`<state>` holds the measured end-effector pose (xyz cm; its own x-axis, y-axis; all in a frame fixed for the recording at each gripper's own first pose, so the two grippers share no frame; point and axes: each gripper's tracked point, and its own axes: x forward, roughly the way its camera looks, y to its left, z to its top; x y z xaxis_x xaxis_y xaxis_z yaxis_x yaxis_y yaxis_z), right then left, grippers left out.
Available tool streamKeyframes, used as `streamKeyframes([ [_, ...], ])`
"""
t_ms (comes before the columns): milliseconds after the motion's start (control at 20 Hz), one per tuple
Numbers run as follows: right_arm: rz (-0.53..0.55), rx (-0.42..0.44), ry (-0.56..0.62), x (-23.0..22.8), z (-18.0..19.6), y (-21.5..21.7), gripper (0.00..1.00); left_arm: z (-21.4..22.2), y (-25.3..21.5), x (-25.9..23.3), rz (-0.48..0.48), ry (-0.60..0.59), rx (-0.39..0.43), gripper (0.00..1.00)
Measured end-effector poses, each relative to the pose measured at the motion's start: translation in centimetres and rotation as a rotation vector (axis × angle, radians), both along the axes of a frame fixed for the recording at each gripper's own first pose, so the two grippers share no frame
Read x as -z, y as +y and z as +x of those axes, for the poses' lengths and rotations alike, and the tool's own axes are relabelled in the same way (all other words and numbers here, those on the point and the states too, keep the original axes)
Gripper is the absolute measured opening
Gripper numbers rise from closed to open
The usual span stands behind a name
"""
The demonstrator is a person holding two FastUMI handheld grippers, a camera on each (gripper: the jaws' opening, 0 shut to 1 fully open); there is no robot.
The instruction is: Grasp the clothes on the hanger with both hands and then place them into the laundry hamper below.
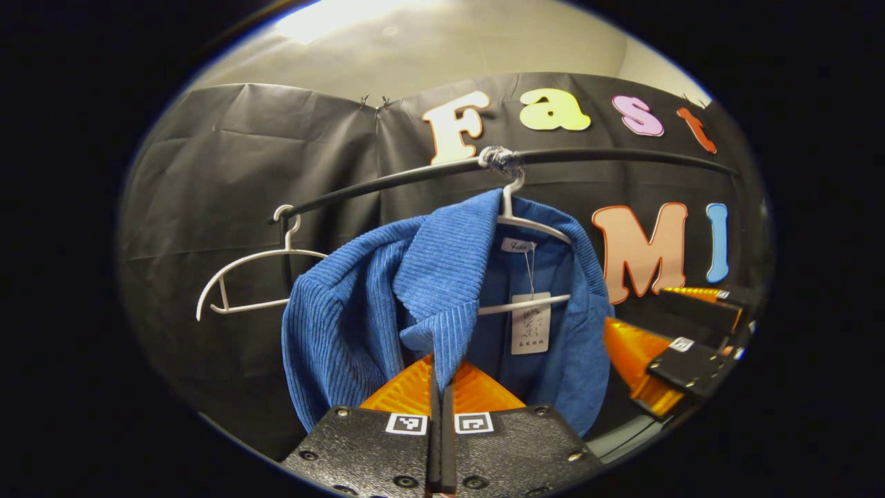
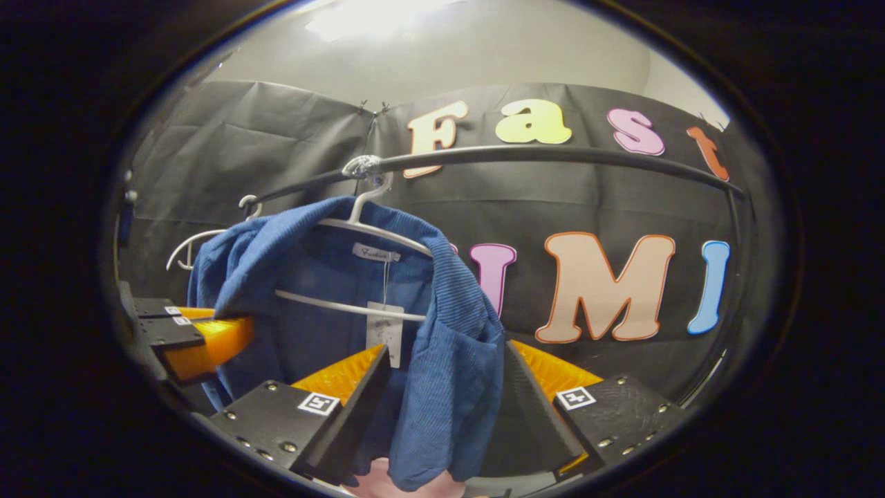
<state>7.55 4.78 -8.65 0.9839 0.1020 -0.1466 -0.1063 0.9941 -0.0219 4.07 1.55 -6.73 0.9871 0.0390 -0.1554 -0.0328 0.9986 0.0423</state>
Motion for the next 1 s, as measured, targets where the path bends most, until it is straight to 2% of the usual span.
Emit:
streamKeyframes([
  [150,0.005,0.038,0.018,1.3,1.9,0.2,0.99,-0.5,0.5,-0.7,-0.006,-0.007,-0.001,0.01],
  [300,0.027,0.042,0.047,3.0,3.7,1.4,0.98,-0.7,1.2,-1.2,0.008,-0.015,-0.006,0.00],
  [350,0.028,0.048,0.056,3.6,4.1,1.5,0.94,-0.8,1.4,-1.3,0.012,-0.016,-0.009,0.00],
  [400,0.027,0.055,0.065,4.1,4.6,1.5,0.98,-0.8,1.6,-1.4,0.016,-0.019,-0.011,0.00],
  [450,0.029,0.054,0.073,4.6,4.7,1.8,0.93,-0.8,1.9,-1.6,0.021,-0.021,-0.014,0.00],
  [500,0.023,0.062,0.085,5.3,5.1,1.9,0.94,-0.8,2.1,-1.7,0.028,-0.024,-0.019,0.00],
  [600,0.015,0.069,0.102,6.2,5.6,1.9,0.85,-0.8,2.5,-1.9,0.036,-0.029,-0.028,0.00],
  [700,-0.007,0.089,0.119,7.1,6.1,1.5,0.85,-0.7,2.8,-1.9,0.038,-0.033,-0.034,0.00],
  [800,-0.006,0.085,0.144,8.2,6.6,1.5,0.54,-0.6,3.0,-2.1,0.040,-0.037,-0.039,0.00],
  [850,-0.005,0.078,0.174,8.9,6.4,1.9,0.53,-0.7,3.1,-2.1,0.044,-0.040,-0.042,0.00],
  [1000,-0.013,0.103,0.202,9.2,6.4,1.0,0.17,-0.5,4.0,-2.7,0.068,-0.055,-0.061,0.00],
])
